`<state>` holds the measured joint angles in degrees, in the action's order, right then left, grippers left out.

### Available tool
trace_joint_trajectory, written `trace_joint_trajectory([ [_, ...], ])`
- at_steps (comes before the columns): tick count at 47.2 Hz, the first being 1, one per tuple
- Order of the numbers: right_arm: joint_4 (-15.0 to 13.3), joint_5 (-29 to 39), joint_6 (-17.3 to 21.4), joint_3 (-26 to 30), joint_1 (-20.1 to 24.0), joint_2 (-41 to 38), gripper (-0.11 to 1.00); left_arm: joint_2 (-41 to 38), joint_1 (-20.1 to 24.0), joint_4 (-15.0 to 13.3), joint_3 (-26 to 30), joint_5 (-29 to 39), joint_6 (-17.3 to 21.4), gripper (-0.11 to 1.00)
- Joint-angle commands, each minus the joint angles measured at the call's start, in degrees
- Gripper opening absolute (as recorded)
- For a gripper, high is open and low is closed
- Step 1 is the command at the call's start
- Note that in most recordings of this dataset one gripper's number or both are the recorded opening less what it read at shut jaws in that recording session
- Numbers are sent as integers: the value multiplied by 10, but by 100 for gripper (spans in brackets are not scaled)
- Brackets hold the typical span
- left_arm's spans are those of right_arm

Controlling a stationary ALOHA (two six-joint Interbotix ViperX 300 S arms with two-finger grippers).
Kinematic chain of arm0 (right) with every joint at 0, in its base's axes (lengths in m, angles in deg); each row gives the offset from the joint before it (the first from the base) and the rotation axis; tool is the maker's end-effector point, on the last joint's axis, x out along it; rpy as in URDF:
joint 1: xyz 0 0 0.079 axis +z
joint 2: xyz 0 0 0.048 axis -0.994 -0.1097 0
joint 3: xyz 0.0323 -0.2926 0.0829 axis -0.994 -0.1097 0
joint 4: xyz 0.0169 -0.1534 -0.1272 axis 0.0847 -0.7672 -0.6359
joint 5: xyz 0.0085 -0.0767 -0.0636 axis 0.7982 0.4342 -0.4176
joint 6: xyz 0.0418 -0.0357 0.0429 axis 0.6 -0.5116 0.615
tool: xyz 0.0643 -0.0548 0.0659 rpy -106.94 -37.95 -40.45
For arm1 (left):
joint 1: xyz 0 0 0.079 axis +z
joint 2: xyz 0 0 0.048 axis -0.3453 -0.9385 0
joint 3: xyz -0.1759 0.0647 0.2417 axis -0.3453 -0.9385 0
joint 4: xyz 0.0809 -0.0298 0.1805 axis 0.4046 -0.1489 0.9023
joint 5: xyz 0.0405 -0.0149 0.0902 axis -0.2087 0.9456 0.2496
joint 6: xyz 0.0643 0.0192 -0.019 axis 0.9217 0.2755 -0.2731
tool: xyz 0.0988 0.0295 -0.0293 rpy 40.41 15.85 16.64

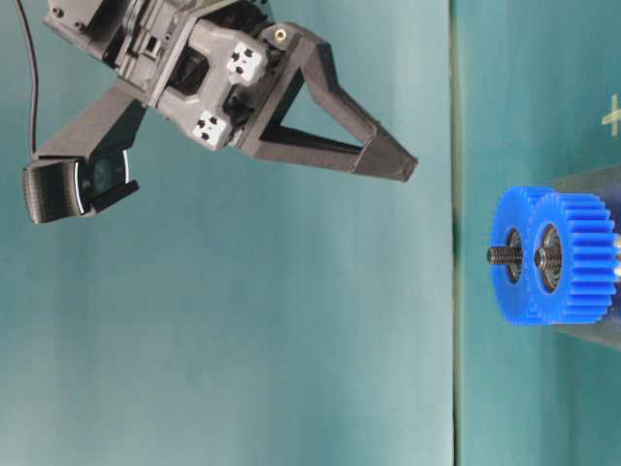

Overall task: Fit the small gear onto the shaft.
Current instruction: 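Open the right gripper and lift it away from the gears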

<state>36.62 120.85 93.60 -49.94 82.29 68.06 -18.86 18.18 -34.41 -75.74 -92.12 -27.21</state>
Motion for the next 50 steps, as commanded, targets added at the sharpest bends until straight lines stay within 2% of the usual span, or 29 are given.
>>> trace_joint_trajectory([
  [1, 2, -2, -5, 4, 4, 7, -2, -2, -1, 2, 16, -11, 0, 0],
  [34, 2, -6, -5, 4, 3, 0, -2, 1, -1, 2, 11, -10, 0, 0],
  [50, 2, -6, -5, 4, 4, -1, -2, 49, -1, 2, -6, 11, -4, 0],
])
